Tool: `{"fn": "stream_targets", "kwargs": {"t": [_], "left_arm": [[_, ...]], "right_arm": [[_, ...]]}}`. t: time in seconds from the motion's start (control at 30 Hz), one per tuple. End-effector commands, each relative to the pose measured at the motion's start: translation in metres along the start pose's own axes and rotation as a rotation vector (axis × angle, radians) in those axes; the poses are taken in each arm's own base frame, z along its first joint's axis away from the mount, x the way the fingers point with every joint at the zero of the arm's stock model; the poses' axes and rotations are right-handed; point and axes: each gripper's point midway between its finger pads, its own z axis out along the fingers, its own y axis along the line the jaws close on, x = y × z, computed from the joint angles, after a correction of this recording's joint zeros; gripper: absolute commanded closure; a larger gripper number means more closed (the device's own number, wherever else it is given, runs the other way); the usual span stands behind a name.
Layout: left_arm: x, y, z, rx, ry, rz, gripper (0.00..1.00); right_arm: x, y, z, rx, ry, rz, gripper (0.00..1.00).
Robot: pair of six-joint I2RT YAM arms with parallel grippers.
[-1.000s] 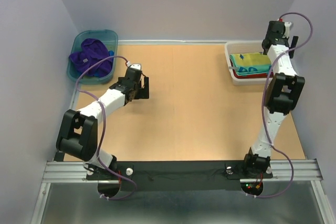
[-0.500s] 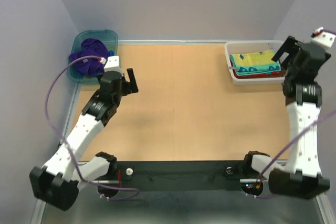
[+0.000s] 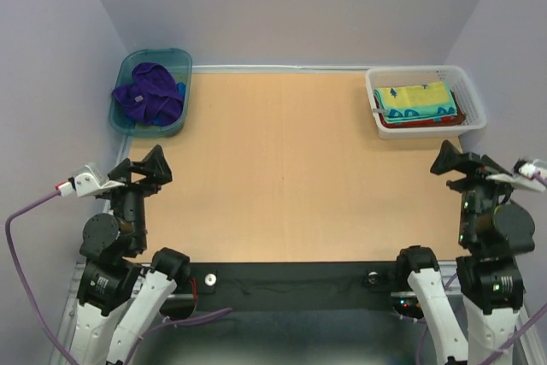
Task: Fold and stack the towels
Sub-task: Neatly place the folded towel into the bin
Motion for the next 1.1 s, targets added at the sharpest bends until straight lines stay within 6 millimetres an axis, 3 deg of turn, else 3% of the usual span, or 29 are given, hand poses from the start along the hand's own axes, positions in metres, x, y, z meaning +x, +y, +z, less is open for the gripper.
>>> {"fn": "stream_targets", "kwargs": {"t": [0.0,0.03,0.17,0.5,1.07], "left_arm": [[0.037,0.013,-0.001,-0.010,0.048,0.007,0.01],[0.047,0.015,-0.001,-0.007,0.062,0.005,0.01],[0.057,0.018,-0.005,0.020,0.042,-0.001,0.01],[0.055,0.009,-0.013,0.119,-0.003,-0.030,0.01],[0.065,0.011,-0.007,0.096,0.016,-0.024,0.01]], "right_arm": [[0.013,-0.020,-0.030,0.005,-0.059,0.011,0.00],[0.019,-0.023,-0.038,-0.012,-0.078,0.001,0.00],[0.033,-0.029,-0.048,-0.028,-0.091,-0.008,0.00],[0.085,-0.018,-0.036,-0.094,0.019,0.009,0.00],[0.086,-0.017,-0.034,-0.097,0.018,0.009,0.00]]}}
